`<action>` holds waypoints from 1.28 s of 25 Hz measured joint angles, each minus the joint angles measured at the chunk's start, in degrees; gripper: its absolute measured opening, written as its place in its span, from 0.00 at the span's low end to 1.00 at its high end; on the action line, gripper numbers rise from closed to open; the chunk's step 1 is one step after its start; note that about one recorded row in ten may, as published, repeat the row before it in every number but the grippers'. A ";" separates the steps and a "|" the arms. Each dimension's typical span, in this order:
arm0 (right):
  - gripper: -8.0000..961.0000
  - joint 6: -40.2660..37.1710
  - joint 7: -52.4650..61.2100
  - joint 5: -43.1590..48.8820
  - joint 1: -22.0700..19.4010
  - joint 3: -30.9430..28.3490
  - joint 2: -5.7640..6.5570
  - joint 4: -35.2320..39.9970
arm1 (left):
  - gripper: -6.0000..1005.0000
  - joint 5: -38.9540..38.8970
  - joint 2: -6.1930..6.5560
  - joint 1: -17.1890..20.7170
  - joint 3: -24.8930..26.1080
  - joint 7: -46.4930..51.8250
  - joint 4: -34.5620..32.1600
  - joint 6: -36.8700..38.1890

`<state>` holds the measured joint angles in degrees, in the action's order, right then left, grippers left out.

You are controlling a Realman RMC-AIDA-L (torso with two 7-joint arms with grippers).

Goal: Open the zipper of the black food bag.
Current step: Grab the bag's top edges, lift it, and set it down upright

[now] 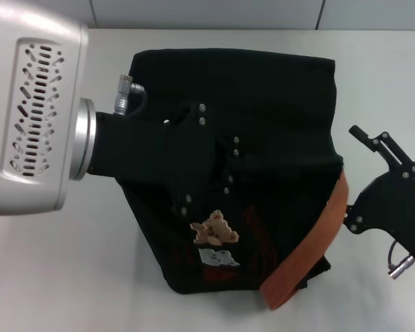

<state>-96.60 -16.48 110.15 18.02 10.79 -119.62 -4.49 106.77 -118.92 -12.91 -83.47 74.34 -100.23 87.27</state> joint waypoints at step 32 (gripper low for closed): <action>0.71 -4.02 -4.58 0.44 -1.58 -1.13 -0.09 -2.32 | 0.10 0.38 -0.08 -0.01 -2.85 1.60 -0.05 -1.52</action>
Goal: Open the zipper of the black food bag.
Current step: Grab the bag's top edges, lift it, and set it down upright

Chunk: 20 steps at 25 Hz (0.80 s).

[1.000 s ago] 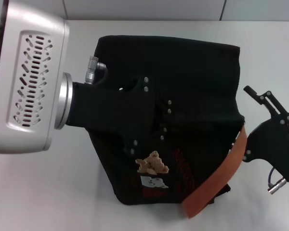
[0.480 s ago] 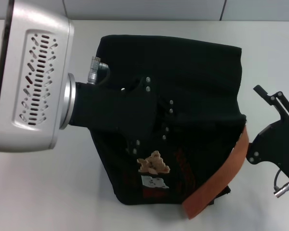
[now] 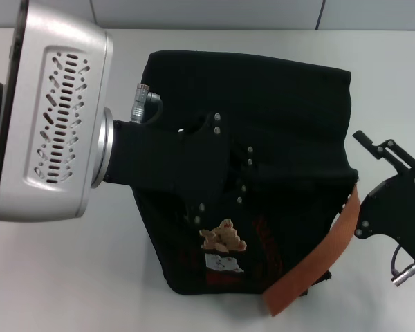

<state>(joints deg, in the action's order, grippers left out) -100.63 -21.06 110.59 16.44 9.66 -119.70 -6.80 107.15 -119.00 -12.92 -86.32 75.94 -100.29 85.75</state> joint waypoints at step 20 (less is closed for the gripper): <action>0.01 0.25 -0.04 0.84 0.34 0.09 0.00 0.06 | 0.10 -0.24 0.00 0.18 0.01 0.01 -0.01 0.04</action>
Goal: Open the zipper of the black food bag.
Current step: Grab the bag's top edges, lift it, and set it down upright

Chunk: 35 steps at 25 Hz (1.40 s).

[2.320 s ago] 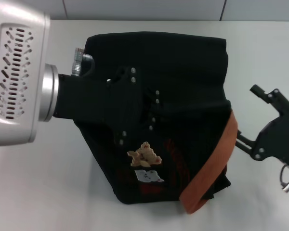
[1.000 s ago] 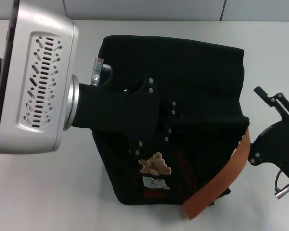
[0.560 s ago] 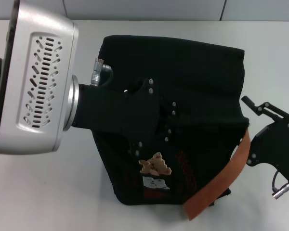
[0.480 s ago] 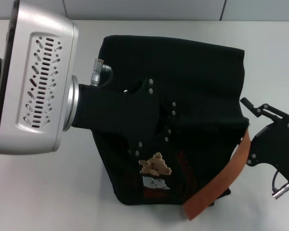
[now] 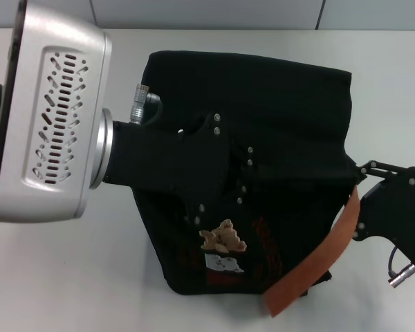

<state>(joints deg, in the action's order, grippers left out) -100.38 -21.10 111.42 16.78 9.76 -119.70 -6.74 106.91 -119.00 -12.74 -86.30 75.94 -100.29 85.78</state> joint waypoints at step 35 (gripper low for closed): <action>0.41 4.50 6.71 3.13 0.42 -0.17 0.27 0.97 | 0.10 -0.13 0.00 0.36 0.42 -0.10 -0.08 -0.11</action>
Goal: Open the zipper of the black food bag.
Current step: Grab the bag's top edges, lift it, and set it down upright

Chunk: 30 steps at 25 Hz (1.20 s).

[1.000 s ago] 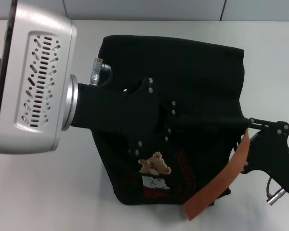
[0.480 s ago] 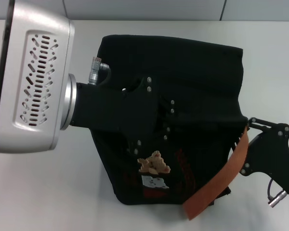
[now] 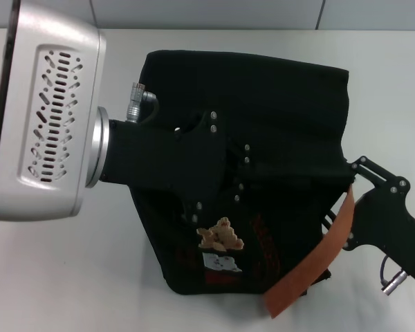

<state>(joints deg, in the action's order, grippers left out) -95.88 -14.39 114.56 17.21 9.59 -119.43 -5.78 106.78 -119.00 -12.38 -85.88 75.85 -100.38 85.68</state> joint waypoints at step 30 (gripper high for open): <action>0.36 -1.55 0.02 -0.37 2.13 -0.55 -0.27 -0.60 | 0.10 0.01 0.00 0.08 -0.52 -0.17 0.00 -0.61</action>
<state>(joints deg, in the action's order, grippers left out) -97.43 -14.37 114.18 19.34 9.04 -119.70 -6.38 106.79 -119.00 -12.30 -86.40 75.67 -100.37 85.07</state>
